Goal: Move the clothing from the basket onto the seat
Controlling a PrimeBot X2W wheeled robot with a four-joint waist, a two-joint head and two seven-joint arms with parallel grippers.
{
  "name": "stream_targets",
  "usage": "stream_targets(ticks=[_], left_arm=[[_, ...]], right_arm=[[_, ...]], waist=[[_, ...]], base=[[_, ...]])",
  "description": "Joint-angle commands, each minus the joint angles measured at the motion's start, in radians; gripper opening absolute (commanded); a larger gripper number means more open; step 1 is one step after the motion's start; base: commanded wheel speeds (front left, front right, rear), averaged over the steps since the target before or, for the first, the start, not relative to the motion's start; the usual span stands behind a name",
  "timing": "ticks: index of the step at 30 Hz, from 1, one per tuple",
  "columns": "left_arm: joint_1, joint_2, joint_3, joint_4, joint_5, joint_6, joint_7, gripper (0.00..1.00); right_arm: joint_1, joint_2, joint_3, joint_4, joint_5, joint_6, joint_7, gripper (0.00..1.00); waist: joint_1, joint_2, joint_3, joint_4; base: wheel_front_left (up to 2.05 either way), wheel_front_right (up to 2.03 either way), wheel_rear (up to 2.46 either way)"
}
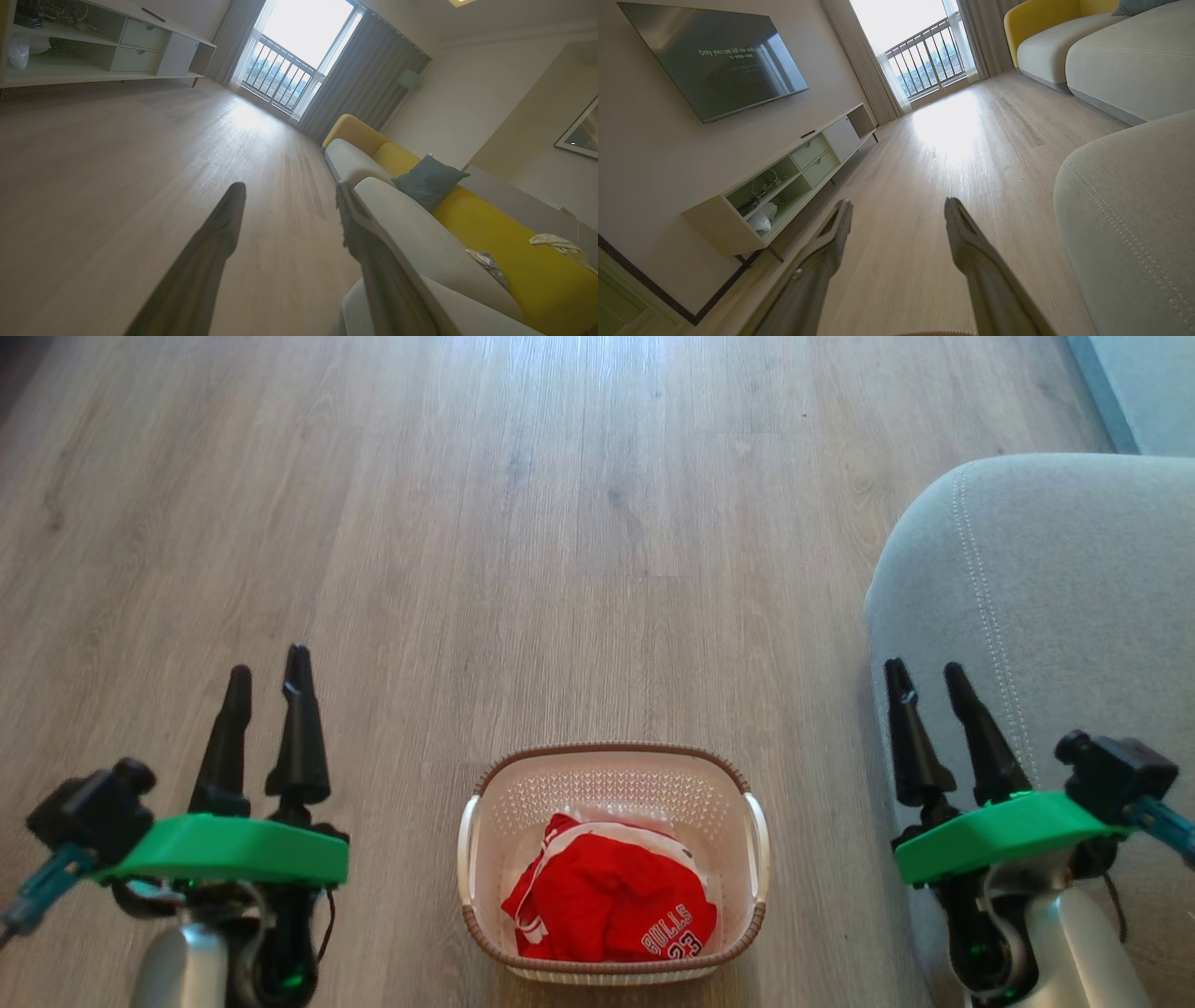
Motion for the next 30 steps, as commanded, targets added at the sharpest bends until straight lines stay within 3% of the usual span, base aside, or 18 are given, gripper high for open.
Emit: stream_targets(ticks=[1, 6, 16, 30], left_arm=[[-0.032, 0.011, -0.001, -0.035, 0.068, 0.024, -0.015, 1.0], [-0.032, 0.019, -0.049, -0.031, 0.167, 0.052, -0.026, 1.0], [-0.029, 0.085, -0.19, 0.014, 0.299, 0.158, -0.056, 1.0], [-0.009, 0.081, -0.213, 0.072, 0.427, 0.192, -0.097, 1.0]], right_arm=[[-0.058, -0.01, 0.027, -0.023, -0.038, 0.0, -0.018, 1.0], [-0.061, -0.01, 0.036, -0.014, -0.086, 0.0, -0.03, 1.0], [-0.055, -0.011, 0.053, 0.07, -0.179, 0.0, -0.06, 1.0], [-0.067, -0.012, 0.03, 0.153, -0.209, 0.0, -0.101, 1.0]], waist=[[0.0, 0.0, -0.001, 0.001], [0.0, 0.0, -0.001, 0.001], [0.0, 0.0, -0.005, 0.005], [0.0, 0.0, -0.012, 0.009]], base=[[0.0, 0.0, 0.0], [0.0, 0.0, 0.0], [0.0, 0.0, 0.0], [0.0, 0.0, 0.0]])
